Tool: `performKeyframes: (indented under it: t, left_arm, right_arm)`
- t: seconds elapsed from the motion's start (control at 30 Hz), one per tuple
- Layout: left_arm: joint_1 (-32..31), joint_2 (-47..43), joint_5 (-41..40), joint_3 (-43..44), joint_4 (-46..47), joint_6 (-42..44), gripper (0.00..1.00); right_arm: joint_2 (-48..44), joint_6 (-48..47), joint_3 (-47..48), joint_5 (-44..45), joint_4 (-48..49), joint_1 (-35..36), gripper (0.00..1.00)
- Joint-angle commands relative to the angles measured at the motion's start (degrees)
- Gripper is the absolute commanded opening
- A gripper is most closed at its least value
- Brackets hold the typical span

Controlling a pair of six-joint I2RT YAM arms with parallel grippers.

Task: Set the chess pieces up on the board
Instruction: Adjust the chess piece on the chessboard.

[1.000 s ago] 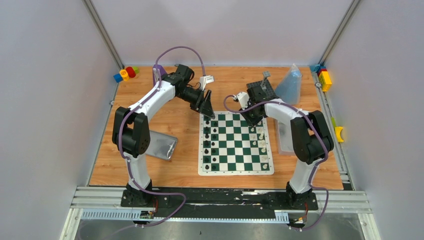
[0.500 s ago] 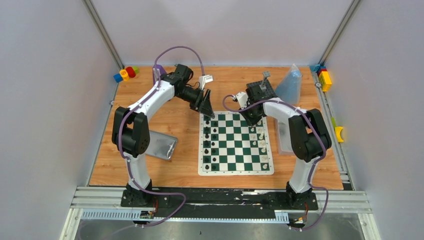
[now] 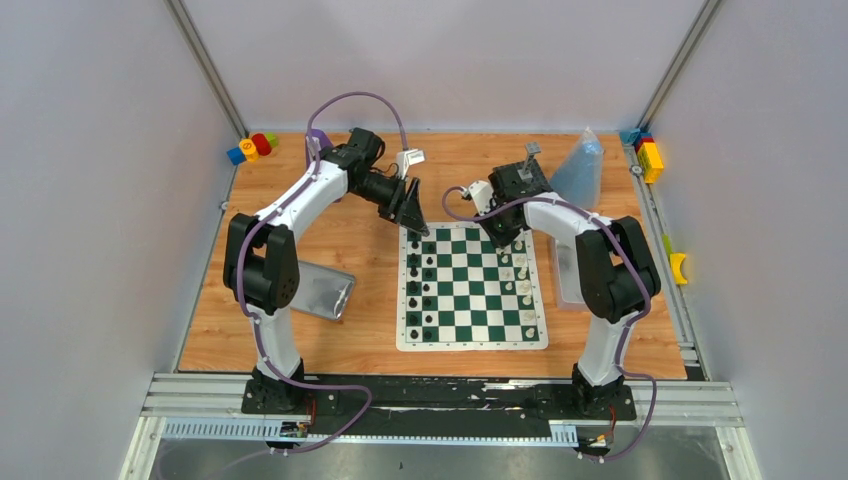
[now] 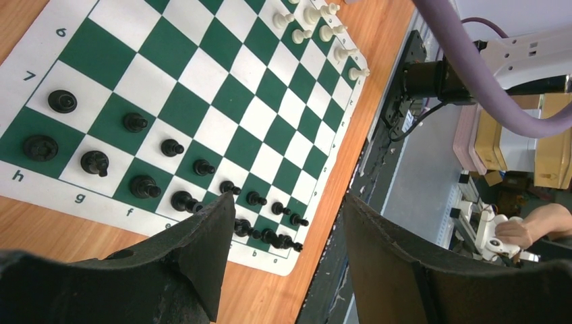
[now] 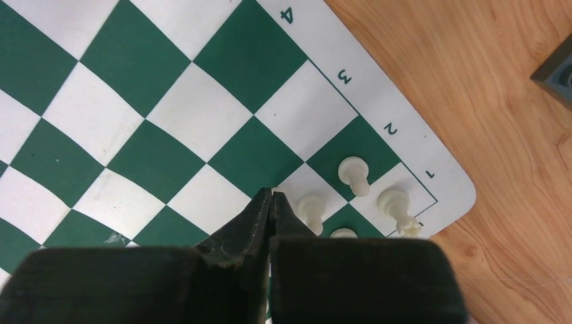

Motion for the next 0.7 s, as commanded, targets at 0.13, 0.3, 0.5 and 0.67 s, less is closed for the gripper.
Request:
performKeyframes:
  t: [0.13, 0.3, 0.5, 0.67]
  left_arm:
    - [0.79, -1.72, 1.24, 0.37, -0.09, 0.81, 0.68]
    - [0.91, -1.91, 1.29, 0.19, -0.14, 0.86, 0.68]
    - [1.02, -1.86, 1.42, 0.11, -0.05, 0.82, 0.68]
    - [1.10, -1.69, 1.52, 0.19, 0.00, 0.78, 0.68]
  right_arm:
    - [-0.54, -0.19, 3.16, -1.10, -0.56, 0.37, 0.04]
    - [0.11, -0.87, 2.80, 0.44, -0.48, 0.31, 0.17]
    - [0.38, -1.47, 2.40, 1.73, -0.49, 0.35, 0.20]
    - [1.14, -1.94, 2.54, 2.18, -0.48, 0.31, 0.20]
